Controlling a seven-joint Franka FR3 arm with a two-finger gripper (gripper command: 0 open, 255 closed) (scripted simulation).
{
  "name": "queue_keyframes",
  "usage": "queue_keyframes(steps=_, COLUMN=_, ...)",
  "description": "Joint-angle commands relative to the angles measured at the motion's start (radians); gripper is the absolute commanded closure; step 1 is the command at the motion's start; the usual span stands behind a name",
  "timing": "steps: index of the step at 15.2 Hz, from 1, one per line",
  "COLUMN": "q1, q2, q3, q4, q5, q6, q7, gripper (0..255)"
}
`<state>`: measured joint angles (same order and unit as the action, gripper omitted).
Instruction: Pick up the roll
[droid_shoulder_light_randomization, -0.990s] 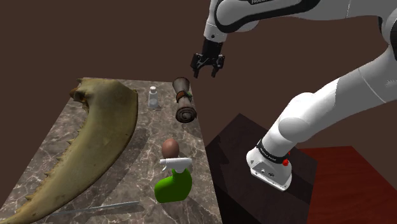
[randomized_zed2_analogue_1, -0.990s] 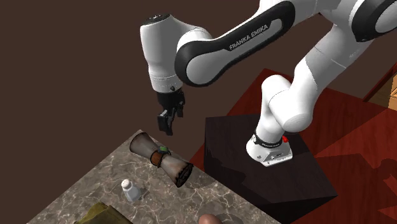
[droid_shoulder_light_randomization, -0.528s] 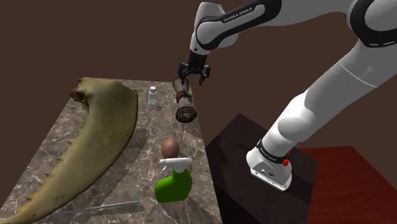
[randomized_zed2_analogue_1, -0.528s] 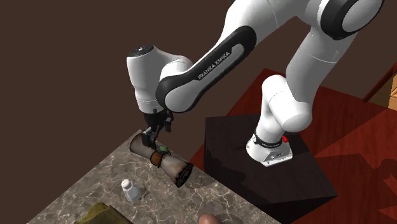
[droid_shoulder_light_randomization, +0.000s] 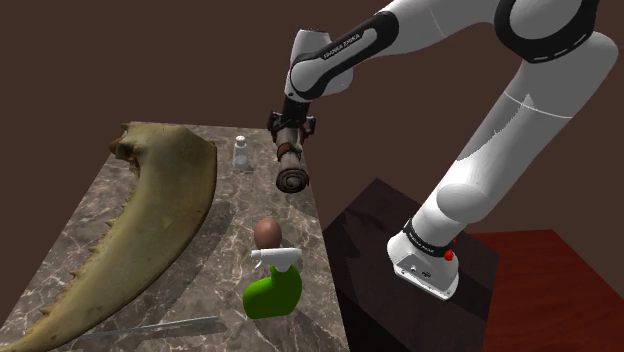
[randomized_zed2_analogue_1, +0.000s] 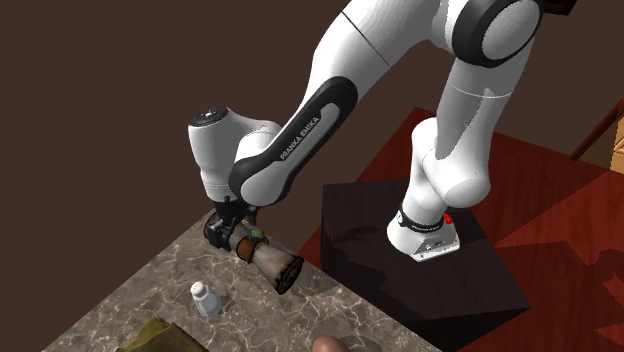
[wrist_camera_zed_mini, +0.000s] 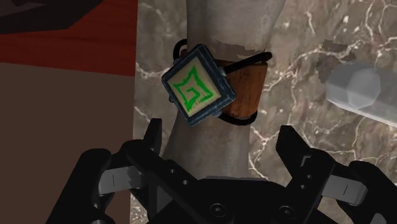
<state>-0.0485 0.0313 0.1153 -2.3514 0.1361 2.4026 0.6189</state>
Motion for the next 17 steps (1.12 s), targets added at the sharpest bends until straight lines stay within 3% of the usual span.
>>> queue_keyframes(steps=1, q1=0.001, q2=0.019, q3=0.000, q4=-0.006, q5=0.000, q6=0.027, q7=-0.001, gripper=0)
queue_keyframes(steps=5, q1=0.001, q2=0.046, q3=0.001, q4=-0.015, q5=0.001, q6=0.061, q7=-0.004, gripper=0)
queue_keyframes(steps=6, q1=0.001, q2=0.046, q3=0.001, q4=-0.015, q5=0.001, q6=0.062, q7=-0.003, gripper=255)
queue_keyframes(steps=17, q1=0.001, q2=0.025, q3=0.001, q4=-0.008, q5=0.001, q6=0.034, q7=-0.001, gripper=255)
